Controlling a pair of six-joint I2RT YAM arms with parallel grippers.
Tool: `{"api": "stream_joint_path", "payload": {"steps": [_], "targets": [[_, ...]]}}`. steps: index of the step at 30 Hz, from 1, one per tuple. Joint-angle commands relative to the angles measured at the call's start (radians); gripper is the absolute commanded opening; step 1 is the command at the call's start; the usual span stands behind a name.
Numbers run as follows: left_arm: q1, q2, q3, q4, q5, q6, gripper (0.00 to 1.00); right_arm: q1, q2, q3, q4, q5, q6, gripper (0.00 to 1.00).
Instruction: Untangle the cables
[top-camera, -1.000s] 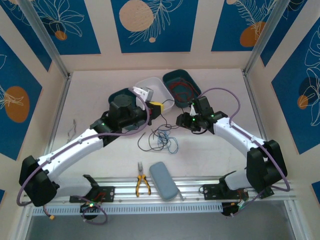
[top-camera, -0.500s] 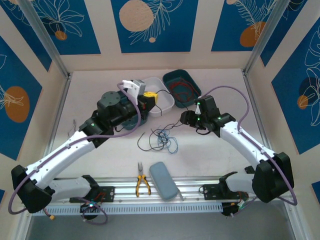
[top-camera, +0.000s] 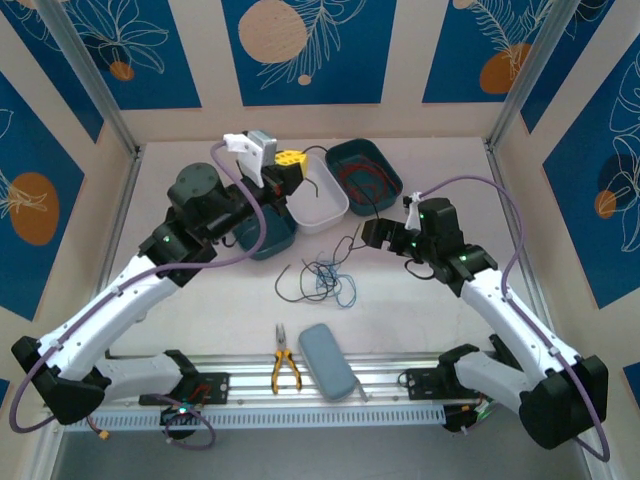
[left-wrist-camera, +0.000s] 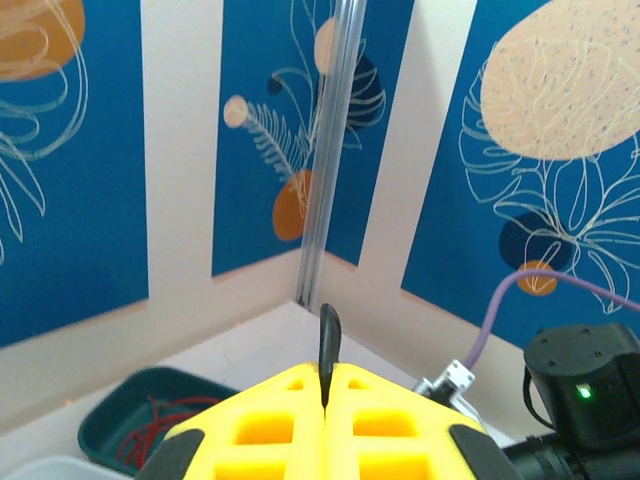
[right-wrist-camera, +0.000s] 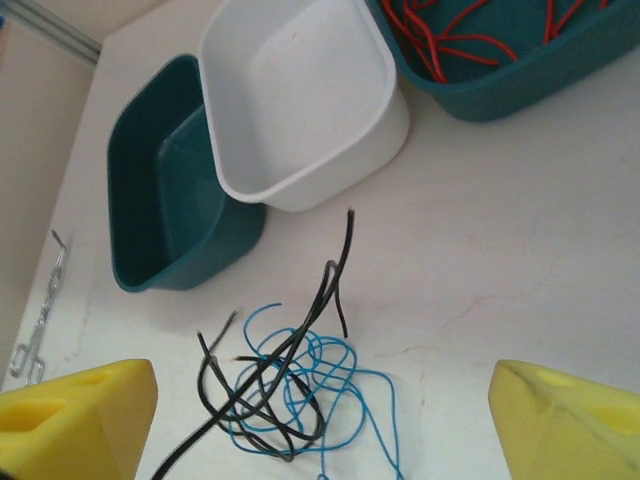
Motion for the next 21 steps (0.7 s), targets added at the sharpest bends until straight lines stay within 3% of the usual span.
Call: {"api": "stream_joint_path", "payload": {"steps": [1,8,21], "targets": [[0.013,0.013,0.082,0.005,-0.030,0.060,0.00,-0.025,-0.040,-0.015,0.028,-0.103,-0.038,0.99],[0.015,0.075,0.183,-0.020,-0.063,0.113,0.00,-0.020,-0.088,0.004,0.103,-0.338,-0.139,0.99],[0.047,0.268,0.524,-0.121,-0.137,0.243,0.00,-0.001,-0.221,-0.122,0.233,-0.421,-0.191,0.99]]}}
